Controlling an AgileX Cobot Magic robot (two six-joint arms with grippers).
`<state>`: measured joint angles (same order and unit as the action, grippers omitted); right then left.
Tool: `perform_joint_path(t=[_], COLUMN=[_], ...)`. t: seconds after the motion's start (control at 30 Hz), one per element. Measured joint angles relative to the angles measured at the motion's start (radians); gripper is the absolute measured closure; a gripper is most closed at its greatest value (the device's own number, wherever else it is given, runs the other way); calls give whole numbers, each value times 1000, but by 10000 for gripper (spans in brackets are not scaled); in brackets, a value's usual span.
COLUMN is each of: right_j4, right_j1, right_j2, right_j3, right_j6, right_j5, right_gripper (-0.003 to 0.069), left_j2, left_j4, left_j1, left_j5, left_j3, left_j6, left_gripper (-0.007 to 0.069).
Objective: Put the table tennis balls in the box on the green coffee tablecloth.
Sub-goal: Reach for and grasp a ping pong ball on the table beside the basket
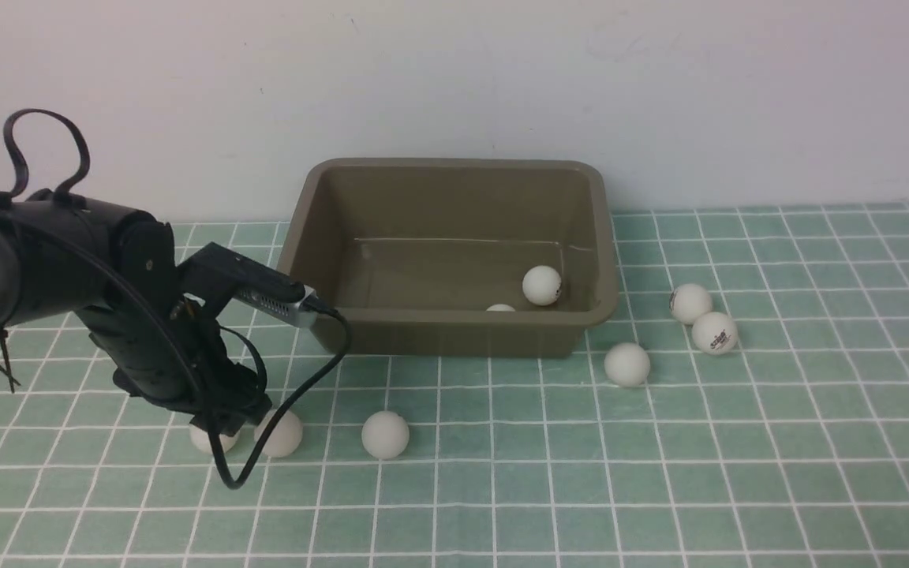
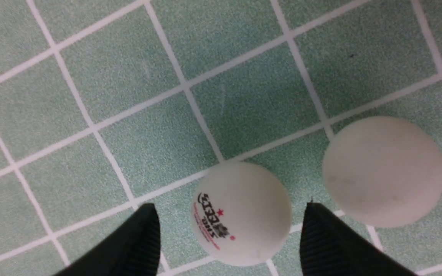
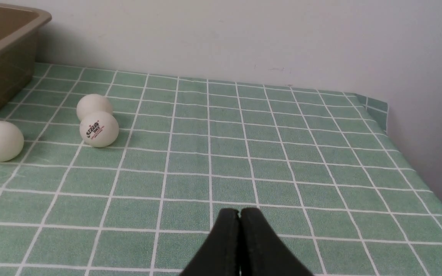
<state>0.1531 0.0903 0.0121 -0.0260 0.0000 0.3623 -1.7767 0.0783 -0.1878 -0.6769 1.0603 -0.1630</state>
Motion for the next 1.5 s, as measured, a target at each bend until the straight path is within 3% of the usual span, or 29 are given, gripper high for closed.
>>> perform_joint_path(t=[0.73,0.9,1.03,1.3,1.5], right_j4=[0,0,0,0,0], right_j1=[0,0,0,0,0], right_j2=[0,0,0,0,0], right_j3=[0,0,0,0,0], right_j6=[0,0,0,0,0], right_j5=[0,0,0,0,0], right_gripper=[676,676,676,676,676], left_j2=[-85,-85,-85,-56,29], left_j4=[11,12,12,107,146], left_j1=[25,25,25,26,26], left_j5=[54,56,52,-127,-322], left_j3=[0,0,0,39,222], left_j6=[0,0,1,22,86], left_gripper=[188,267,270,270,270])
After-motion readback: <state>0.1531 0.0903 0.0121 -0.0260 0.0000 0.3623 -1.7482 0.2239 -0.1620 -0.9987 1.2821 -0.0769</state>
